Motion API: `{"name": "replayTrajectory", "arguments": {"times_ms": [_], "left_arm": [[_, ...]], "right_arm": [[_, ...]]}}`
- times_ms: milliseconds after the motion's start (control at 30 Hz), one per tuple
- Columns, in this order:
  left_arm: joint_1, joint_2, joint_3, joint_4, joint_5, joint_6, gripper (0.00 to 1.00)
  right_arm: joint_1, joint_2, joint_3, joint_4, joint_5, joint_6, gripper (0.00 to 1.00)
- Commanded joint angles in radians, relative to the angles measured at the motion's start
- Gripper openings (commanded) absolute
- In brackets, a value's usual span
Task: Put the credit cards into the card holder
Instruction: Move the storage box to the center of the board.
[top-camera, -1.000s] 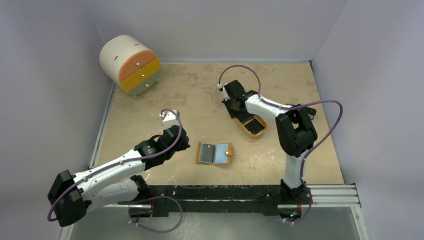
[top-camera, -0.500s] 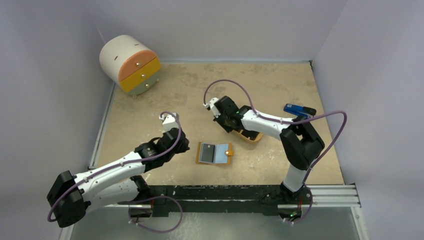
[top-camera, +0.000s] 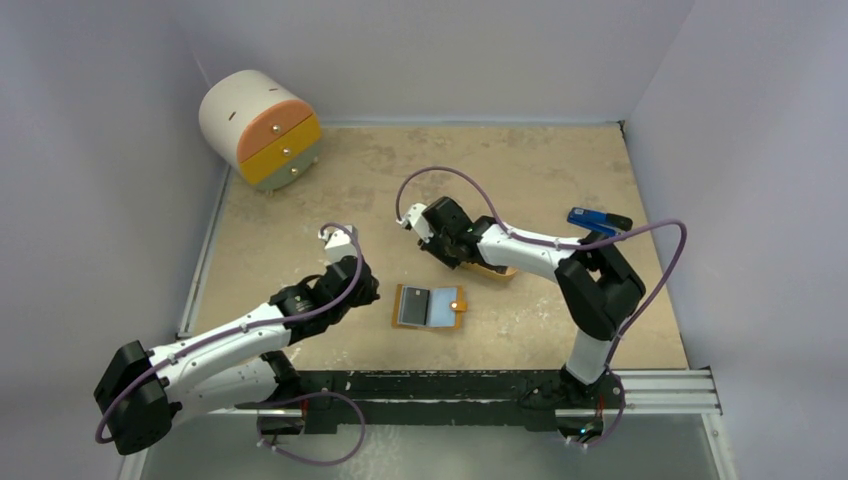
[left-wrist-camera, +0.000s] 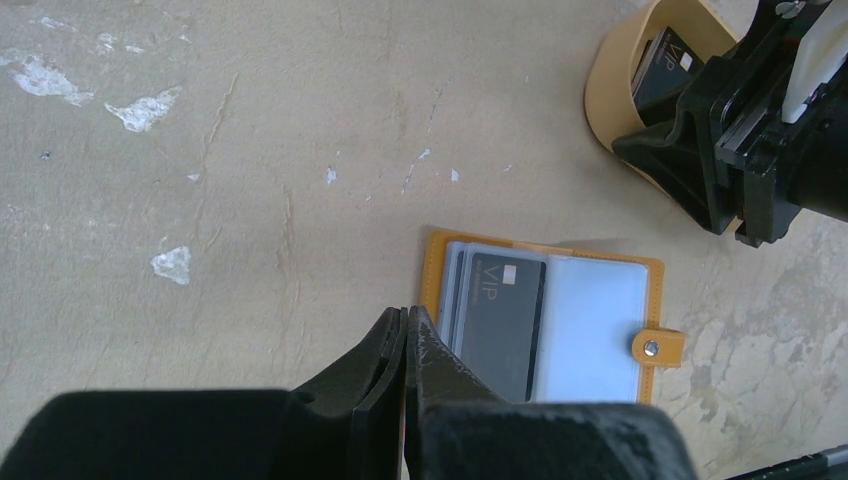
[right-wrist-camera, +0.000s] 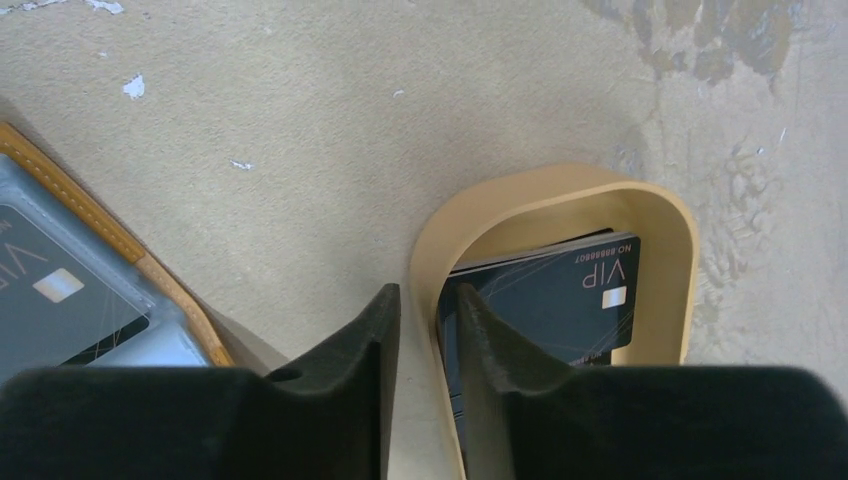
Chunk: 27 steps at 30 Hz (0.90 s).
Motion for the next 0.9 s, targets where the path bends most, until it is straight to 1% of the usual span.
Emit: {"name": "replayTrajectory", "arguments": {"times_ms": [0, 133, 167, 233, 300, 367, 433, 533, 600, 733, 867], "left_arm": [[0.004, 0.002, -0.003, 0.028, -0.010, -0.008, 0.00], [0.004, 0.009, -0.001, 0.033, -0.006, -0.013, 0.00], [0.004, 0.008, -0.001, 0.032, -0.005, -0.013, 0.00], [0.004, 0.002, 0.000, 0.026, -0.007, -0.017, 0.00], [0.004, -0.006, -0.002, 0.021, -0.011, -0.018, 0.00], [0.004, -0.012, -0.006, 0.019, -0.014, -0.021, 0.00], [0.004, -0.010, -0.011, 0.021, -0.016, -0.026, 0.00], [0.005, 0.014, -0.012, 0.031, -0.007, -0.034, 0.00], [0.004, 0.032, -0.006, 0.033, 0.000, -0.039, 0.00], [0.004, 0.045, -0.004, 0.033, 0.008, -0.046, 0.00], [0.004, 0.039, -0.009, 0.027, 0.010, -0.051, 0.00]], "right_arm": [[0.001, -0.036, 0.003, 0.036, -0.010, 0.012, 0.35], [0.000, -0.084, 0.008, 0.044, -0.006, 0.057, 0.46], [0.000, -0.118, 0.000, 0.059, -0.004, 0.086, 0.48], [-0.014, -0.200, -0.033, 0.100, -0.014, 0.197, 0.53], [-0.053, -0.288, -0.072, 0.134, -0.018, 0.370, 0.55], [-0.117, -0.371, -0.108, 0.138, -0.002, 0.588, 0.54], [-0.174, -0.405, -0.149, 0.117, -0.012, 0.806, 0.53], [-0.209, -0.389, -0.162, 0.038, -0.034, 1.041, 0.53], [-0.222, -0.371, -0.184, 0.035, -0.077, 1.138, 0.54], [-0.239, -0.359, -0.263, 0.119, -0.116, 1.277, 0.59], [-0.282, -0.338, -0.334, 0.166, -0.112, 1.379, 0.60]]}}
